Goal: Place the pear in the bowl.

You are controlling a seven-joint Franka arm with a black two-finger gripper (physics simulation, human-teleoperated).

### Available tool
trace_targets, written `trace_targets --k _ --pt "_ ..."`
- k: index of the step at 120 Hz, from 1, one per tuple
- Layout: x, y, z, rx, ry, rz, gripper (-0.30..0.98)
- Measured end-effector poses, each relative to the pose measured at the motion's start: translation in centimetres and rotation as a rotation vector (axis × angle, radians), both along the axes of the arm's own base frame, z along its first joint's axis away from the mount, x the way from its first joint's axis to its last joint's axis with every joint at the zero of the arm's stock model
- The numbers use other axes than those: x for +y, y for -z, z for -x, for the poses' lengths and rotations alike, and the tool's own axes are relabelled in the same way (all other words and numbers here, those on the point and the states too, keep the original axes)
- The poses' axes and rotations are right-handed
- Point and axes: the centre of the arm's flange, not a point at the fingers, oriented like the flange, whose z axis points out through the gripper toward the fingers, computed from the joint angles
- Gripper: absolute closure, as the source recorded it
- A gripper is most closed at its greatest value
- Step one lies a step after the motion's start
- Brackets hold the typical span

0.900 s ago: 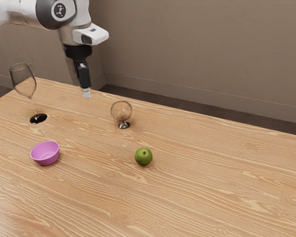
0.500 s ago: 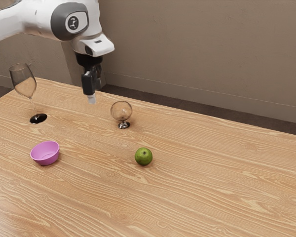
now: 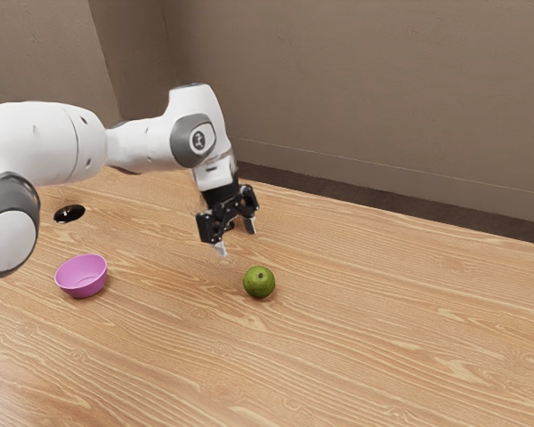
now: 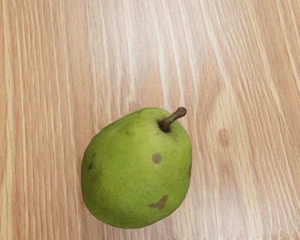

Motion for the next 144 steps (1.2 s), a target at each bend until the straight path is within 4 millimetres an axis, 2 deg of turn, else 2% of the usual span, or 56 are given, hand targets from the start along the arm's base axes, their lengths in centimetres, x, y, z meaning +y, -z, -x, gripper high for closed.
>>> trace_targets --k 11,26,41,58,96,115,133,144 --pt "-0.3 2.1 -1.2 -0.037 0.096 -0.001 0.0" --pt "-1.2 5.1 -1.6 -0.051 0.187 0.037 0.0" --pt "-1.8 7.3 -1.7 -0.06 0.258 0.069 0.0" --pt "-2.7 8.8 -1.6 -0.073 0.33 0.094 0.0" --pt "-3.2 11.0 -1.1 -0.082 0.441 0.123 0.01" --pt "-3.1 11.4 -0.9 -0.087 0.476 0.128 0.23" --pt "-3.0 10.7 -0.7 -0.102 0.506 0.129 0.25" --pt "-2.5 8.5 -0.2 -0.126 0.515 0.128 0.25"
